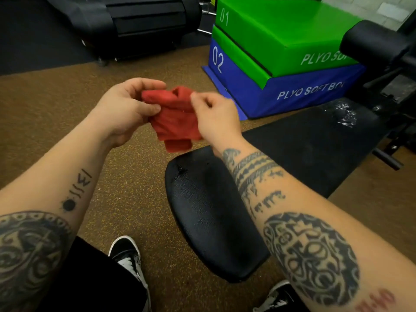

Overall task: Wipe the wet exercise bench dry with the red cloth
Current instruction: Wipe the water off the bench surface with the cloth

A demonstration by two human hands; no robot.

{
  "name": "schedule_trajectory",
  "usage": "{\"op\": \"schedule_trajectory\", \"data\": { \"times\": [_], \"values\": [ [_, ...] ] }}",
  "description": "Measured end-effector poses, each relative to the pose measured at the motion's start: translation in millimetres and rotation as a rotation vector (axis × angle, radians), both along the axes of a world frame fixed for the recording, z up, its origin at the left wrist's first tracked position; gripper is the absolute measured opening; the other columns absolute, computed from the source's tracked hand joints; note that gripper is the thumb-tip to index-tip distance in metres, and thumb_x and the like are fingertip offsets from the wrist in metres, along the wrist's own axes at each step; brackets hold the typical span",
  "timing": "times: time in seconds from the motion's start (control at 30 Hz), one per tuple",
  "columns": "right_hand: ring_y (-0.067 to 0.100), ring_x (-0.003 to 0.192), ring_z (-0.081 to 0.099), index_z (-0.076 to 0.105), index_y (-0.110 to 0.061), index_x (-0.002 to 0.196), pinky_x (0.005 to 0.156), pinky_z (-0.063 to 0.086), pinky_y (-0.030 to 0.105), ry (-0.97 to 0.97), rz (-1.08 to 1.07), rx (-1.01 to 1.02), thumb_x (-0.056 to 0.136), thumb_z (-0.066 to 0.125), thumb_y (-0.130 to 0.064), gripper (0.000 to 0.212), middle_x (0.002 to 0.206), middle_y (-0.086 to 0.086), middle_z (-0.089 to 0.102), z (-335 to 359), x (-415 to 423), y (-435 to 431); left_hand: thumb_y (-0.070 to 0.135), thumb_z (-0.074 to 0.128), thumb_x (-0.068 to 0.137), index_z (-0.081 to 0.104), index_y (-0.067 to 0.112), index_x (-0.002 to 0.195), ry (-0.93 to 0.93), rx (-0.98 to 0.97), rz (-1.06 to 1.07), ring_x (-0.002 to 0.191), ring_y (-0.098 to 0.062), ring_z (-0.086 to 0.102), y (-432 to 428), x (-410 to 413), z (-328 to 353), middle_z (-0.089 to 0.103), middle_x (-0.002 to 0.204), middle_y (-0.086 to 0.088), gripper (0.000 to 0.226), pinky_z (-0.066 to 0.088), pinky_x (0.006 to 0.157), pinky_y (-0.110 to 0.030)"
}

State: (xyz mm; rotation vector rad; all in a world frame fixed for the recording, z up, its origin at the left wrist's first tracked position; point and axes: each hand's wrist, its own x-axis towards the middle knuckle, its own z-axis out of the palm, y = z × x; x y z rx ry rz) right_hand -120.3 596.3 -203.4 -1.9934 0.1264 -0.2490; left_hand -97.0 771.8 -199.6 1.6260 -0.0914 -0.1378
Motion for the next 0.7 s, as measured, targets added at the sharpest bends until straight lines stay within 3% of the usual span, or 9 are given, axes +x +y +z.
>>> {"op": "schedule_trajectory", "data": {
  "times": [0.07,0.13,0.2,0.33,0.43,0.53,0.6,0.67,0.7],
  "values": [
    [0.014,0.087,0.064,0.072,-0.021,0.093,0.077,0.051,0.032,0.002,0.002,-0.105,0.098,0.054,-0.044,0.030,0.089,-0.006,0.070,7.4,10.8,3.1,-0.005,0.061,0.091,0.068,0.020,0.111,-0.107,0.231,0.081,0.077,-0.011,0.069,-0.2,2.1,-1.8,0.071,0.095,-0.002,0.032,0.059,0.066,-0.024],
    [0.013,0.086,0.061,0.069,-0.022,0.089,0.075,0.046,0.030,-0.025,0.007,-0.152,0.099,0.051,-0.043,0.029,0.085,-0.009,0.066,7.3,17.1,6.1,0.016,0.065,0.093,0.070,0.029,0.098,-0.156,0.351,0.135,0.065,-0.014,0.067,-0.2,6.2,-8.7,0.071,0.087,-0.001,0.015,0.056,0.055,-0.031],
    [0.011,0.084,0.059,0.067,-0.025,0.087,0.074,0.045,0.029,-0.053,-0.039,-0.083,0.100,0.051,-0.040,0.026,0.081,-0.012,0.063,6.8,23.0,7.2,0.034,0.065,0.091,0.071,0.035,0.091,-0.203,0.367,0.208,0.073,-0.012,0.067,1.0,12.6,-13.5,0.073,0.086,0.006,0.006,0.056,0.066,-0.034],
    [0.011,0.083,0.063,0.065,-0.026,0.090,0.074,0.056,0.034,-0.001,-0.090,0.121,0.098,0.058,-0.025,0.010,0.088,-0.008,0.065,6.0,33.4,3.3,0.017,0.061,0.096,0.071,0.034,0.095,-0.119,0.130,0.188,0.086,-0.008,0.065,-1.1,19.6,-10.3,0.071,0.094,0.008,0.020,0.055,0.079,-0.035],
    [0.013,0.095,0.064,0.063,-0.027,0.101,0.081,0.059,0.035,0.072,-0.062,0.090,0.094,0.061,-0.015,0.014,0.107,-0.004,0.065,1.1,37.8,-1.5,0.004,0.055,0.098,0.067,0.026,0.106,-0.069,-0.063,0.132,0.091,-0.015,0.069,-6.7,18.7,-6.1,0.072,0.103,0.000,0.026,0.058,0.083,-0.038],
    [0.017,0.119,0.054,0.053,-0.029,0.133,0.099,0.051,0.039,0.099,0.045,0.047,0.086,0.065,-0.028,0.049,0.138,0.001,0.047,-1.5,37.4,-5.3,0.011,0.056,0.099,0.067,0.022,0.104,-0.092,-0.061,0.145,0.089,-0.015,0.070,-13.5,17.8,-7.6,0.072,0.098,-0.002,0.017,0.058,0.082,-0.034],
    [0.021,0.137,0.040,0.043,-0.030,0.146,0.113,0.036,0.042,0.061,0.199,-0.061,0.082,0.067,-0.042,0.070,0.150,0.001,0.037,-2.5,33.0,-3.3,0.016,0.056,0.099,0.068,0.025,0.102,-0.112,-0.058,0.103,0.090,-0.016,0.069,-16.6,16.8,-7.5,0.072,0.097,-0.001,0.015,0.057,0.085,-0.037],
    [0.019,0.132,0.046,0.048,-0.027,0.142,0.113,0.037,0.041,0.006,0.308,-0.179,0.083,0.066,-0.050,0.066,0.140,0.000,0.052,-4.7,30.2,-1.3,0.018,0.055,0.100,0.068,0.028,0.103,-0.123,-0.078,0.027,0.092,-0.016,0.068,-17.9,16.0,-5.4,0.071,0.099,-0.001,0.017,0.058,0.083,-0.036],
    [0.016,0.118,0.056,0.057,-0.026,0.129,0.106,0.045,0.040,-0.002,0.322,-0.185,0.085,0.065,-0.049,0.050,0.123,-0.004,0.063,-5.9,30.6,-2.6,0.019,0.054,0.101,0.068,0.029,0.103,-0.133,-0.091,0.001,0.091,-0.016,0.068,-18.9,15.2,-3.9,0.071,0.100,-0.001,0.018,0.058,0.081,-0.035]
  ]
}}
